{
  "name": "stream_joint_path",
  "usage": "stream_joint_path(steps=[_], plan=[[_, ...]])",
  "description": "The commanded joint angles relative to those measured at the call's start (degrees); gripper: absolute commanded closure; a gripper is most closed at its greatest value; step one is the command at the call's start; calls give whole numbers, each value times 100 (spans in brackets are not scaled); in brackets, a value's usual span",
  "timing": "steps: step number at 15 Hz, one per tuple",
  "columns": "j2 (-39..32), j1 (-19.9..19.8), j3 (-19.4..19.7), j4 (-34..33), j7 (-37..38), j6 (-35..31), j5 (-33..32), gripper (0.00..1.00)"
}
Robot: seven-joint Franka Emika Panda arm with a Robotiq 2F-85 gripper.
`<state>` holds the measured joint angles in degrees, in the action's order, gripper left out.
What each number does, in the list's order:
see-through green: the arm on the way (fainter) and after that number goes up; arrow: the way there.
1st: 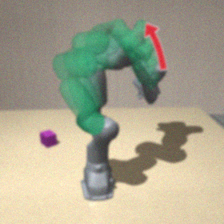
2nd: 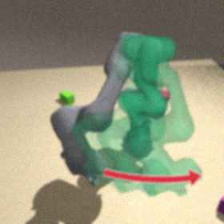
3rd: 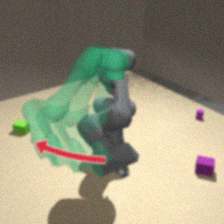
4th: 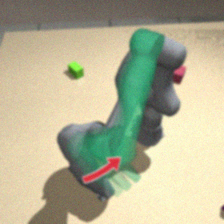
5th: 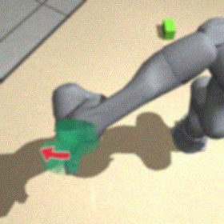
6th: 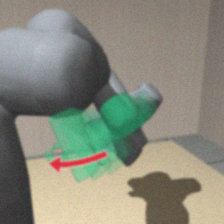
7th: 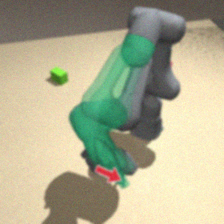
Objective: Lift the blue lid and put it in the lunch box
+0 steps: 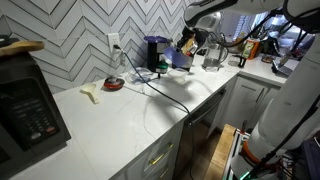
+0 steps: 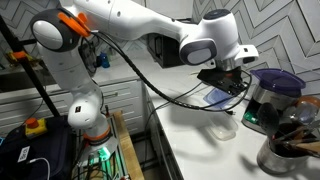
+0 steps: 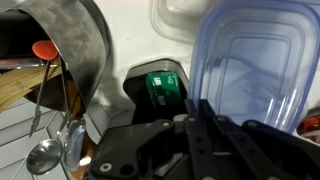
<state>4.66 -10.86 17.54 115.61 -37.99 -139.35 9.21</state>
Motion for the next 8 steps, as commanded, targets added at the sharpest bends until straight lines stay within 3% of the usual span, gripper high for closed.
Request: stream_joint_path(steps=[1, 8], plan=[[-214, -66, 1, 390, -503, -1041, 178, 98], [-637, -101, 65, 508, -1587, -1932, 1710, 98]])
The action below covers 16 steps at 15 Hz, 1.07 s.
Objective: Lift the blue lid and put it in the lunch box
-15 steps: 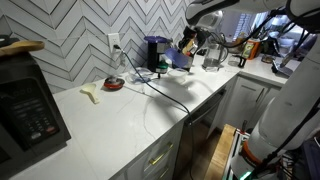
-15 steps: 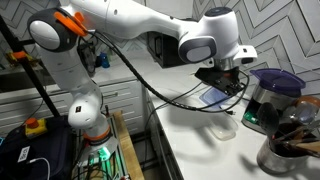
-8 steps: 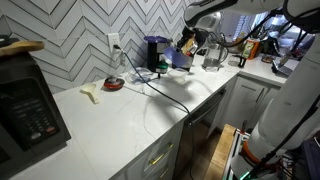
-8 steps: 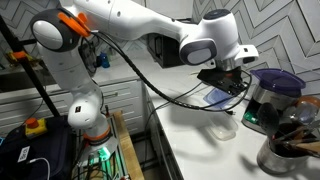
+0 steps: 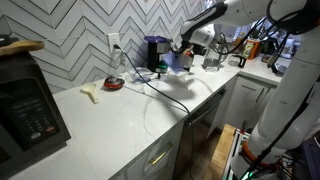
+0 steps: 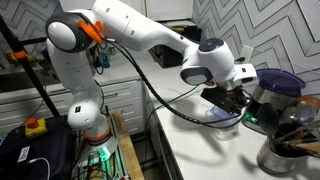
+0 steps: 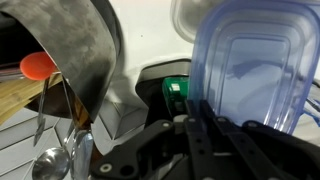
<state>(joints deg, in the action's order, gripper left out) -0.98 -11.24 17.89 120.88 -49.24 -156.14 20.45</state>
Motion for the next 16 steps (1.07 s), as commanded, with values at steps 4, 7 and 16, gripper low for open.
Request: stream_joint_path(steps=[4, 7, 16], plan=[[-146, -128, 56, 37, -942, -159, 866, 98], [-213, -163, 68, 144, -1140, -211, 959, 98], [-406, -145, 30, 385, -1039, -249, 1039, 66]])
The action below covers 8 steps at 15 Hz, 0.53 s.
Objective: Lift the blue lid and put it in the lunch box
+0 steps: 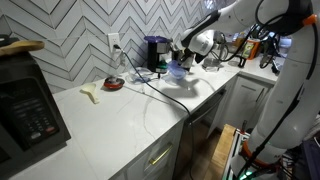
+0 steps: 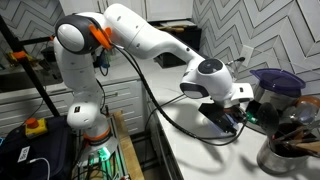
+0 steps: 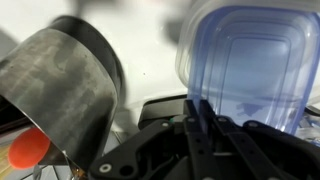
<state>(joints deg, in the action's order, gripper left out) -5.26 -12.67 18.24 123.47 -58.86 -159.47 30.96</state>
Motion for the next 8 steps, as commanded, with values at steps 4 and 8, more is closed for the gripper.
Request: stream_joint_path(steps=[4, 8], plan=[[512, 104, -81, 169, -93, 72, -140, 37], [1456, 280, -316, 317, -714, 743, -4, 8]])
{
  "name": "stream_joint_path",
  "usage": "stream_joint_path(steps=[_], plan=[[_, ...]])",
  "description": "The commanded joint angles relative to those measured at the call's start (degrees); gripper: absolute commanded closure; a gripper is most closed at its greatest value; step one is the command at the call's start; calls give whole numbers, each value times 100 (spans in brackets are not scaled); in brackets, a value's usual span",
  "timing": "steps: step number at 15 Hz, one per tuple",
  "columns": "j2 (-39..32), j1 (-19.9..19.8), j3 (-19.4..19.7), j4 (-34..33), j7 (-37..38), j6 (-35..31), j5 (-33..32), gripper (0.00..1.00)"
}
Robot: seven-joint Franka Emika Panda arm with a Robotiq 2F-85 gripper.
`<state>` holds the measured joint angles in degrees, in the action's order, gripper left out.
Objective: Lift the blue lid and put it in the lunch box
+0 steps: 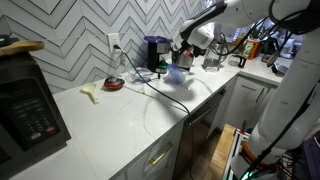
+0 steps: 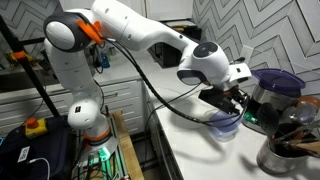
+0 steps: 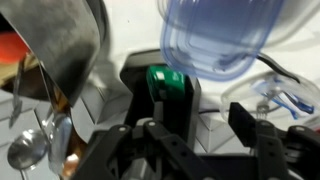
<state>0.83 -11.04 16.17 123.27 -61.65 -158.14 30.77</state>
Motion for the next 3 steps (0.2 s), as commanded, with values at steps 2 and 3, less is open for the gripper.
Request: stream_joint_path(steps=[2, 3], plan=[[484, 90, -130, 38, -219, 485, 2, 0], [647, 124, -168, 54, -218, 570, 1, 9]])
